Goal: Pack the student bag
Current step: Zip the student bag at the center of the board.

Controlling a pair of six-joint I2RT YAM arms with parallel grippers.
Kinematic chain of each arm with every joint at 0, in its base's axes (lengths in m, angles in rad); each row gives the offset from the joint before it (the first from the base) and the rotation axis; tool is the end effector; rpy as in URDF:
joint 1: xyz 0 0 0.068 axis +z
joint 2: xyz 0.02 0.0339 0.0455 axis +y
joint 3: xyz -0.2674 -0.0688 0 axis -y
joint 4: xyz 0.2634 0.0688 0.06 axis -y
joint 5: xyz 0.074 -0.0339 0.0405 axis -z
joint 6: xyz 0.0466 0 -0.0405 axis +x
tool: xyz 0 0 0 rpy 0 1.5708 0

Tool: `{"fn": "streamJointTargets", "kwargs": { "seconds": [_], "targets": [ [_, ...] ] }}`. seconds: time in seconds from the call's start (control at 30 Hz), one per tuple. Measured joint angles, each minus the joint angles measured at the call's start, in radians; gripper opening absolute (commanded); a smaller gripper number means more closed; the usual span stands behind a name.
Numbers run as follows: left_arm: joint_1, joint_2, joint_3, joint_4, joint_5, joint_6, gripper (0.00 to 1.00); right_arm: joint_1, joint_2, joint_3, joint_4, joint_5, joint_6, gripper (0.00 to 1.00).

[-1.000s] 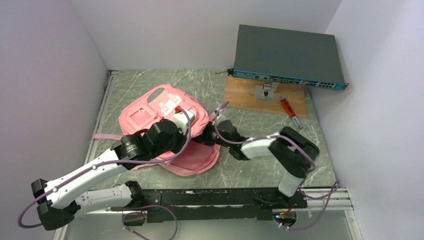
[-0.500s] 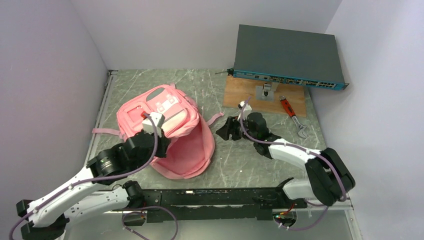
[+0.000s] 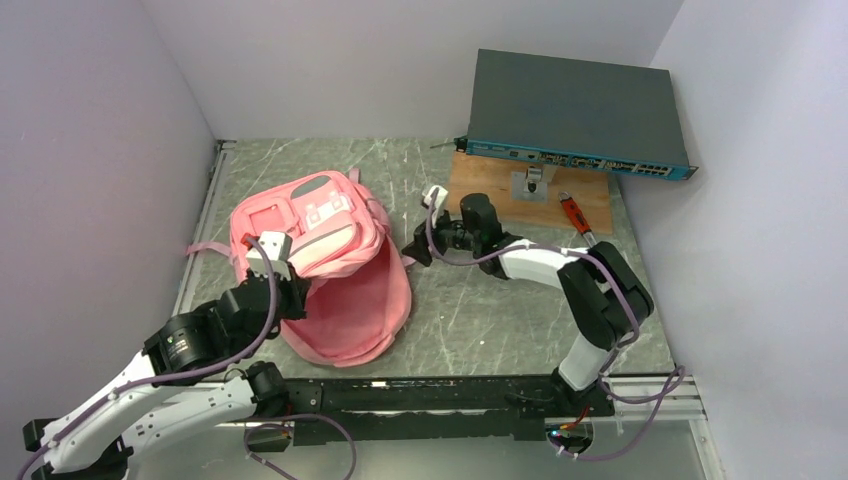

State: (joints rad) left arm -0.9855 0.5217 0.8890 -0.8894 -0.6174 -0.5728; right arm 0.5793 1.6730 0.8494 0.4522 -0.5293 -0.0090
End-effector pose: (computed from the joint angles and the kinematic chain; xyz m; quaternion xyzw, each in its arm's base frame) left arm 0.0830 -0.0764 0.3415 0.0201 0.8384 -0.1480 0.5242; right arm 0.3024 0.2259 0.1856 -0.3723 0.7197 0.3604 0.4620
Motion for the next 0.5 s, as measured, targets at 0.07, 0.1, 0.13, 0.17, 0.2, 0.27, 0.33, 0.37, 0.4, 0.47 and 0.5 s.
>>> {"fn": "streamJointTargets", "kwargs": {
  "seconds": [0.07,0.1,0.13,0.17,0.2,0.27,0.33,0.37,0.4,0.47,0.5],
  "targets": [
    [0.000,-0.005,0.009,-0.013,-0.019,0.002,0.00,0.023,0.027,0.035,-0.008,-0.032,-0.105,0.69],
    [0.000,-0.008,0.013,-0.017,-0.028,0.003,0.00,0.037,0.035,0.047,-0.018,-0.038,-0.151,0.68],
    [0.000,-0.010,0.018,-0.021,-0.039,0.003,0.00,0.057,0.043,0.060,-0.033,-0.048,-0.209,0.67],
    [0.000,-0.014,0.022,-0.023,-0.046,0.003,0.00,0.077,0.051,0.072,-0.052,-0.057,-0.269,0.67],
    [0.000,-0.017,0.026,-0.027,-0.055,0.003,0.00,0.092,0.058,0.082,-0.066,-0.063,-0.315,0.66],
    [0.000,-0.025,0.031,-0.035,-0.071,0.004,0.00,0.123,0.074,0.106,-0.104,-0.085,-0.412,0.65],
    [0.000,-0.034,0.033,-0.039,-0.084,0.005,0.00,0.135,0.088,0.130,-0.138,-0.104,-0.489,0.61],
    [0.000,-0.036,0.033,-0.043,-0.089,0.006,0.00,0.135,0.094,0.143,-0.157,-0.109,-0.520,0.59],
    [0.000,-0.037,0.035,-0.046,-0.092,0.006,0.00,0.132,0.101,0.156,-0.175,-0.114,-0.549,0.57],
    [0.000,-0.037,0.037,-0.053,-0.095,0.006,0.00,0.129,0.114,0.187,-0.211,-0.124,-0.603,0.55],
    [0.000,-0.038,0.037,-0.055,-0.096,0.006,0.00,0.125,0.121,0.201,-0.229,-0.128,-0.624,0.55]
  ]
}}
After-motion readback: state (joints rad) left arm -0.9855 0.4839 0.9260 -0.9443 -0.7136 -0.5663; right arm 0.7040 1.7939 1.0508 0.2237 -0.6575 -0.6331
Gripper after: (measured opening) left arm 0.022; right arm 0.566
